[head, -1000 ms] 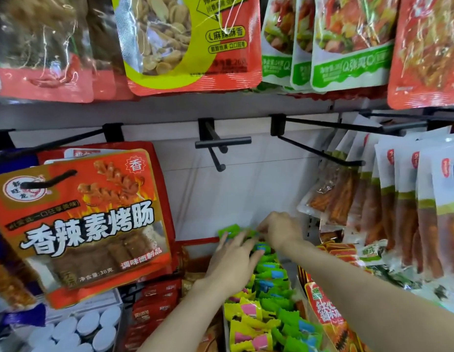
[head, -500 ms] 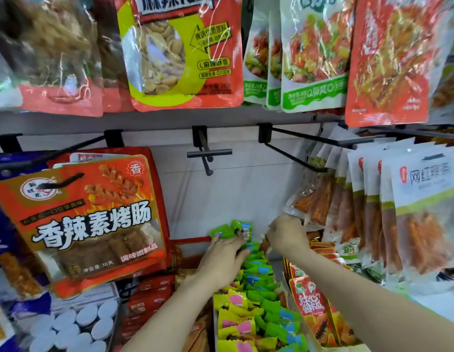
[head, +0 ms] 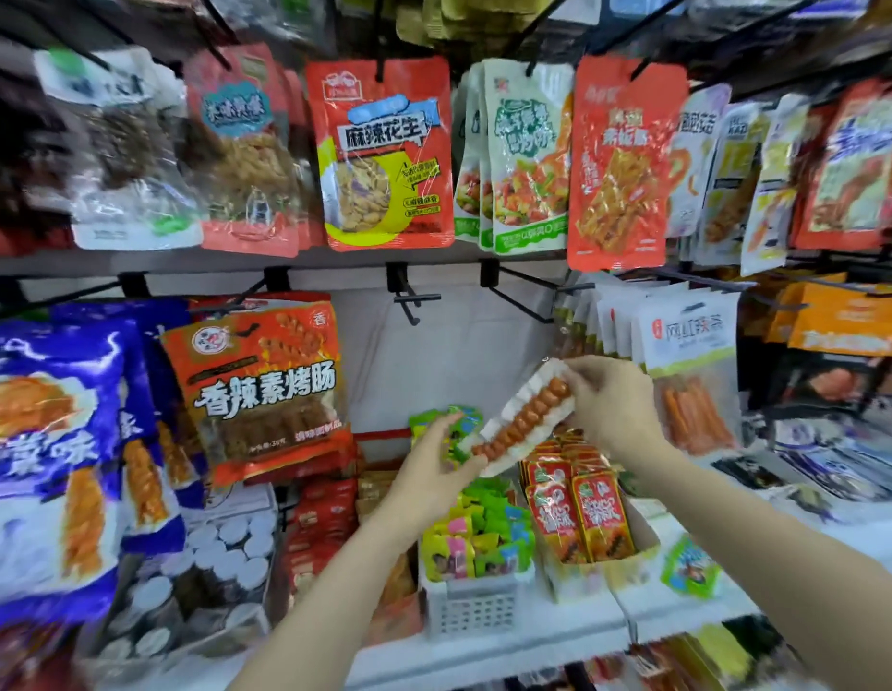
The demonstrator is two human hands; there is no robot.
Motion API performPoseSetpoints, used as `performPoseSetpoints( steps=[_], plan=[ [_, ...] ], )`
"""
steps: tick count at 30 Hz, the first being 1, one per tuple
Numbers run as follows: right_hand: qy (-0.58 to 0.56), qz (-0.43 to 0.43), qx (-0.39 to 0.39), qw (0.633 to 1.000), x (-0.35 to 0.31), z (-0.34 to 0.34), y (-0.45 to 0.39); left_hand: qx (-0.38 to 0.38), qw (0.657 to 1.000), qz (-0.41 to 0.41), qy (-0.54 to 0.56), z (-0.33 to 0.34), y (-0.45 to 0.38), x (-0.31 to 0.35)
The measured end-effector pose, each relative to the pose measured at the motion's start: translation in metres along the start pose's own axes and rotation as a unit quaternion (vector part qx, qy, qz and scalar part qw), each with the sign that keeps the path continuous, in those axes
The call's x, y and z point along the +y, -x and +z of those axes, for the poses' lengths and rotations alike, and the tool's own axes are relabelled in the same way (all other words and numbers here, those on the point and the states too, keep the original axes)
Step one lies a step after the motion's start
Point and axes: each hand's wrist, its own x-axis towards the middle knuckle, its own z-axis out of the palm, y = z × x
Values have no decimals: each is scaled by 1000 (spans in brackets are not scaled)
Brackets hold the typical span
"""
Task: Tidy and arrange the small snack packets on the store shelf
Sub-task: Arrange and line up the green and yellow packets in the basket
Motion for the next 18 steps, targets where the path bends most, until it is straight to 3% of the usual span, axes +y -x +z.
performPoseSetpoints(
  steps=[6,12,18],
  plan=[
    [-41,45,-48,997,-28,-29,24,32,982,-68,171,-9,68,3],
    [-228,153,-100,956,-46,-38,49,57,941,-106,316,-11,113,-1],
    [-213,139,-130,958,-47,-40,55,41,916,-117,381,-2,142,0]
  ],
)
